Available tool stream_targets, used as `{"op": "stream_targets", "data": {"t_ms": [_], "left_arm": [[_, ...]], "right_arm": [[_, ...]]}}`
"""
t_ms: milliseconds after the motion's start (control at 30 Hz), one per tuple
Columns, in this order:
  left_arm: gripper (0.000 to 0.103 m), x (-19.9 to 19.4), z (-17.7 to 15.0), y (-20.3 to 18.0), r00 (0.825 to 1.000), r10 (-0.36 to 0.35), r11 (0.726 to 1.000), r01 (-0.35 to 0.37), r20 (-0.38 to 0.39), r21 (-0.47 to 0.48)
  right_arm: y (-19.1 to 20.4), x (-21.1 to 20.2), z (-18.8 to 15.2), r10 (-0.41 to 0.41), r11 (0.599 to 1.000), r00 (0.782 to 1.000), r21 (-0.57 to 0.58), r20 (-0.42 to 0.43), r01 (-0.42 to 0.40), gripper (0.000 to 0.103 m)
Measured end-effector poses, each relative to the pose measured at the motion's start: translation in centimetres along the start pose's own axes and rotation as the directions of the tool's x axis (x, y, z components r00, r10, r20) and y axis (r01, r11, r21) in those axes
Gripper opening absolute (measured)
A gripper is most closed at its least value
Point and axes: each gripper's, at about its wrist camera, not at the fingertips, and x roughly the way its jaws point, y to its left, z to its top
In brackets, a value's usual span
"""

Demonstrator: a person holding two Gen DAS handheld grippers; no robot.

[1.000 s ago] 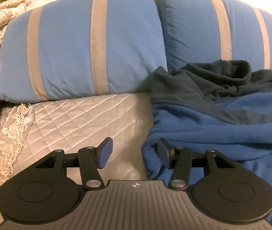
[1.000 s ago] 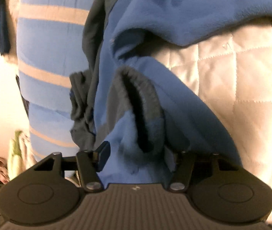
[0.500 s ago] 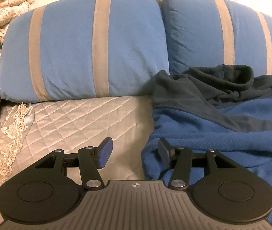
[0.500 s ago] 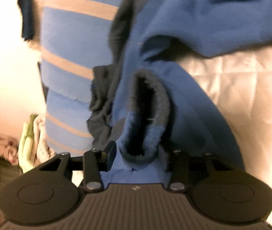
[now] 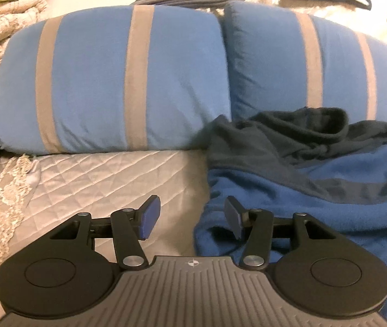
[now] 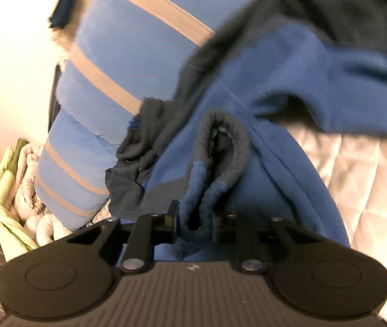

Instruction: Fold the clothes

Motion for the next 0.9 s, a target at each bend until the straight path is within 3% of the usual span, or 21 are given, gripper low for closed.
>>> {"op": "stream_targets", "data": {"t_ms": [233, 400, 533, 700, 900], "left_arm": [[0.048, -0.2, 0.8, -0.5, 0.991, -0.128, 0.992, 0.128, 0.036, 0.011], [0.049, 2.1, 3.3, -3.6, 0.986, -0.167, 0.958, 0.162, 0.004, 0.237], [0.048, 6.0, 5.7, -4.6, 0.983, -0.17, 0.952, 0.182, -0.069, 0.248], [0.048, 10.6, 7.1, -7.5, 0.96, -0.22, 0.927, 0.261, -0.174, 0.27], [0.048, 14.0, 7.5, -11.5, 0.908, -0.297, 0.902, 0.368, -0.294, 0.226]], "right_arm": [[-0.2, -1.6, -2.3, -0.052, 0.998, 0.998, 0.021, -0.018, 0.053, 0.022], [-3.0, -0.9, -3.9, -0.059, 0.992, 0.998, 0.114, -0.035, 0.063, 0.022], [-3.8, -0.8, -4.8, -0.077, 0.989, 0.996, 0.124, -0.044, 0.082, 0.022], [-4.2, -0.6, -5.7, -0.093, 0.987, 0.994, 0.124, -0.049, 0.098, 0.022], [-4.9, -0.4, -5.9, -0.075, 0.986, 0.996, 0.144, -0.056, 0.082, 0.022]]}}
